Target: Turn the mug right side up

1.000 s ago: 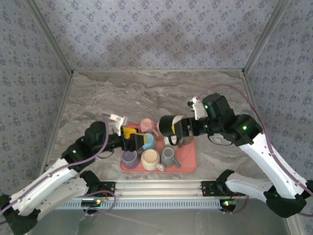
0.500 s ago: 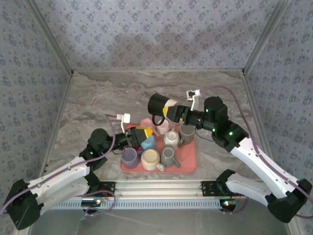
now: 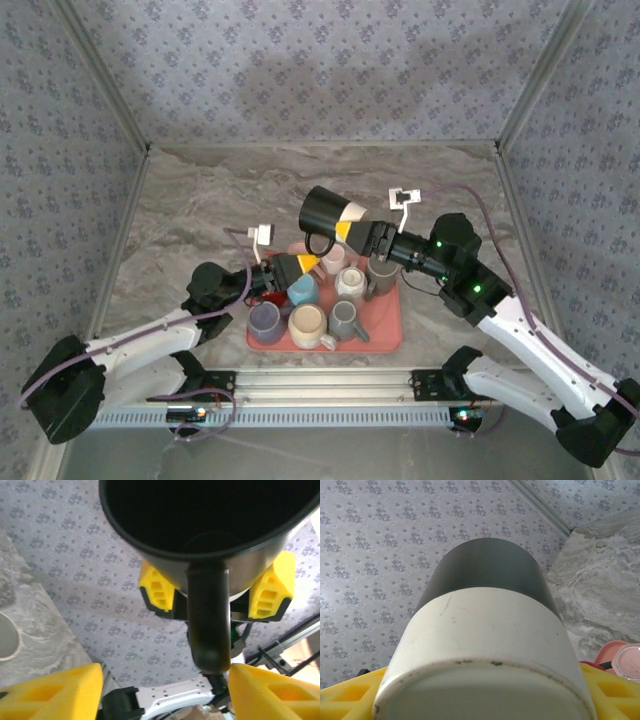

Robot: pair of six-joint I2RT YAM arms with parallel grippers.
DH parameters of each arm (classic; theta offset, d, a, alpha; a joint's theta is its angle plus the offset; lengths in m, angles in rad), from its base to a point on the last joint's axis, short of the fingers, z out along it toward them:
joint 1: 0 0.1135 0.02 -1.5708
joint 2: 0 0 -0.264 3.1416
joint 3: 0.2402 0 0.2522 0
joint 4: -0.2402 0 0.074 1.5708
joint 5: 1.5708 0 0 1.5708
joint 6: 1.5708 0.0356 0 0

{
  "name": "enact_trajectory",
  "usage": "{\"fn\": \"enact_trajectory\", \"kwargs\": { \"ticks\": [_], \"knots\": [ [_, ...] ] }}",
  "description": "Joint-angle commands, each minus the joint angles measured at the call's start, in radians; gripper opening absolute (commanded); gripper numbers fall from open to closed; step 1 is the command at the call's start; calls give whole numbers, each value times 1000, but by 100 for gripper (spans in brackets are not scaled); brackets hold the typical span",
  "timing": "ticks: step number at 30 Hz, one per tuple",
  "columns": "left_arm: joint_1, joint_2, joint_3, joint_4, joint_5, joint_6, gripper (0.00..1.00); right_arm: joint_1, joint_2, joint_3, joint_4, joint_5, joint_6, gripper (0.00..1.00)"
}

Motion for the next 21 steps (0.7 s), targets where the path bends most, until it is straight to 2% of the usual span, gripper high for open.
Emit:
{"fn": "enact_trajectory", "kwargs": {
  "ticks": [1, 6, 16, 21],
  "knots": [
    [-3, 5, 23, 162, 43, -31, 62, 14, -35, -3, 132, -19, 15, 22],
    [-3, -1, 29, 175, 50, -28, 59, 25, -48, -19, 131, -17, 14, 22],
    [-4, 28, 45, 204, 58, -36, 41, 42, -49, -56, 193, -41, 53, 19],
    [-5, 47, 62, 212, 62, -42, 40, 56, -49, -69, 203, -43, 55, 19]
  ]
}}
